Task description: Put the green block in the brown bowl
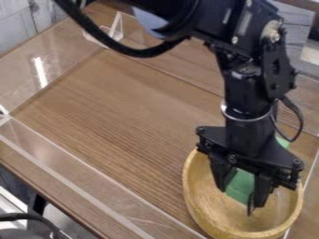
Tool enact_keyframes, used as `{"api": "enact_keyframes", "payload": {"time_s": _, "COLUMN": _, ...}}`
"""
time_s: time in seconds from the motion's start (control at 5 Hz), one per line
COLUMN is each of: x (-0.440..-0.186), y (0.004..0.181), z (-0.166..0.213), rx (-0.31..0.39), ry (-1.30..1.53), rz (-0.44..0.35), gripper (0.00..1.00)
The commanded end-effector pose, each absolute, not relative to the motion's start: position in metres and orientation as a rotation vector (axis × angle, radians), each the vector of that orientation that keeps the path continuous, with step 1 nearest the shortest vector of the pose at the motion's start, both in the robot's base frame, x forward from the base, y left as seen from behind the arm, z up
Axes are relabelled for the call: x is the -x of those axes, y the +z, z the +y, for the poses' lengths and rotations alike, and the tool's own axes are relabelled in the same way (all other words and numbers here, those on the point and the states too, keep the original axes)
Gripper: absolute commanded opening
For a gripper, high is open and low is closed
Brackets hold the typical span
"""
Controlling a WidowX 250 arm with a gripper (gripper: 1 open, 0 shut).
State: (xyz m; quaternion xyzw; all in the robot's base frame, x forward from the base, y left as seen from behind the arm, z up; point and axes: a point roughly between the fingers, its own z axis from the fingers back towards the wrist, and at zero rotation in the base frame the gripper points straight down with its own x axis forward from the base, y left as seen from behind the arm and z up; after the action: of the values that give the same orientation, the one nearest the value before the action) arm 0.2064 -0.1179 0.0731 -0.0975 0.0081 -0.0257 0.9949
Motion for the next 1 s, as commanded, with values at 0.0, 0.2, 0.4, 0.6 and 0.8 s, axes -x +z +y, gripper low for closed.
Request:
{"api": "enact_keyframes", "payload": {"time_s": 0.0, "x": -0.2169, "y": 0.0810, "z": -0.1185, "rx": 0.216, "ry": -0.044, "rz": -0.024, "gripper": 0.00}}
{"api": "enact_keyframes", "payload": {"time_s": 0.2, "x": -0.2186, "y": 0.0790, "z": -0.1179, "rx": 0.218, "ry": -0.043, "rz": -0.023, "gripper": 0.00}}
{"api": "enact_keyframes", "payload": {"time_s": 0.4, "x": -0.2203, "y": 0.0769, "z": -0.1173, "rx": 0.221, "ry": -0.042, "rz": -0.022, "gripper": 0.00}}
{"api": "enact_keyframes", "payload": {"time_s": 0.6, "x": -0.2215, "y": 0.0763, "z": -0.1164, "rx": 0.224, "ry": -0.040, "rz": -0.019, "gripper": 0.00}}
{"api": "enact_keyframes", "payload": {"time_s": 0.8, "x": -0.2229, "y": 0.0756, "z": -0.1157, "rx": 0.228, "ry": -0.039, "rz": -0.017, "gripper": 0.00}}
